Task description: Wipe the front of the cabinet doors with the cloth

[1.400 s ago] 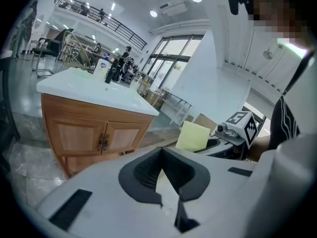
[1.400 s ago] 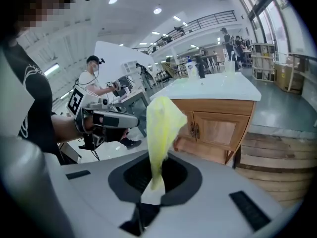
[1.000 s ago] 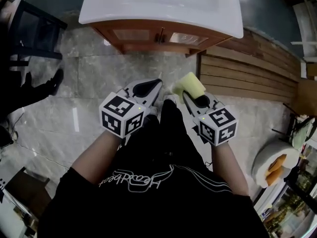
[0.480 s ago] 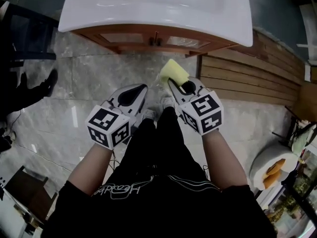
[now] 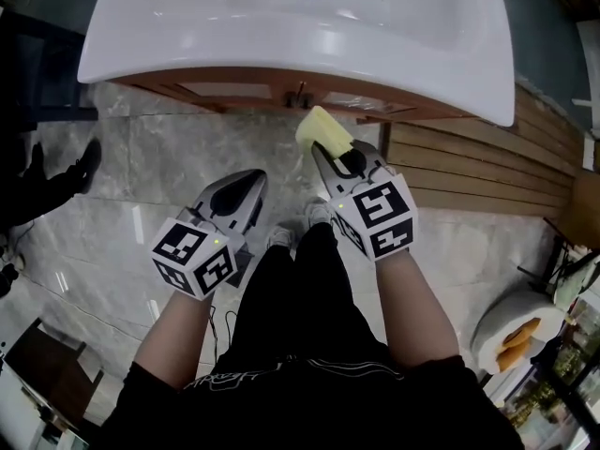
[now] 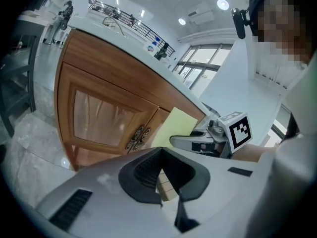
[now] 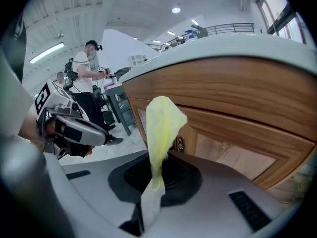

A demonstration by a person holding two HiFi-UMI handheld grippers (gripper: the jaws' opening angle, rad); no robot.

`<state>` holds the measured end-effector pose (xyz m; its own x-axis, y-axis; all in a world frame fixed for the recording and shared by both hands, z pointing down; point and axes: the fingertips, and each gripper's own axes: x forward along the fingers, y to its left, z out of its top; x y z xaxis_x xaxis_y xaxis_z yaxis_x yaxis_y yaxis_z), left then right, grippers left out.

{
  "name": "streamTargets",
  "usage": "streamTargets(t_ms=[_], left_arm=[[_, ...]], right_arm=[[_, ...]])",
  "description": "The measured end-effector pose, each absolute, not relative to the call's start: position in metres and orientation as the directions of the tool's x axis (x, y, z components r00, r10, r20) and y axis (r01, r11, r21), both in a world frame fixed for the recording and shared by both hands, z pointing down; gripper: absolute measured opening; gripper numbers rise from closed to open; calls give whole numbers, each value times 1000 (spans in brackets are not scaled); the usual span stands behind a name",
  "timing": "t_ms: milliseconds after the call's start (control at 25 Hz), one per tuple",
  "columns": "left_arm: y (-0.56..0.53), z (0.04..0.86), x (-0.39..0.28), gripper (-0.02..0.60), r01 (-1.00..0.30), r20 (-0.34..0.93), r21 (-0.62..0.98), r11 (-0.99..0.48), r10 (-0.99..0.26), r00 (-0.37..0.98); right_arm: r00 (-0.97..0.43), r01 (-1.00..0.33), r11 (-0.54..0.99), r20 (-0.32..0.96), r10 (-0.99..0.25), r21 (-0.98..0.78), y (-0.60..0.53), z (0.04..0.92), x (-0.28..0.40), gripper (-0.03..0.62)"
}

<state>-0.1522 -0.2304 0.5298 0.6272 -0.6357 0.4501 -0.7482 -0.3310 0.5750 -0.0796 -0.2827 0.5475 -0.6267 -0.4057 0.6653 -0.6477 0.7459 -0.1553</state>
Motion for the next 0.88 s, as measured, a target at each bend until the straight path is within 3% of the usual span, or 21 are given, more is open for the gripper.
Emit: streamTargets(t_ms=[880], left_arm=[[-244, 543, -136, 6, -755, 477, 599, -267, -638, 604]], right_arm=[[-619, -658, 747, 637, -460, -99, -327, 572, -95, 40]])
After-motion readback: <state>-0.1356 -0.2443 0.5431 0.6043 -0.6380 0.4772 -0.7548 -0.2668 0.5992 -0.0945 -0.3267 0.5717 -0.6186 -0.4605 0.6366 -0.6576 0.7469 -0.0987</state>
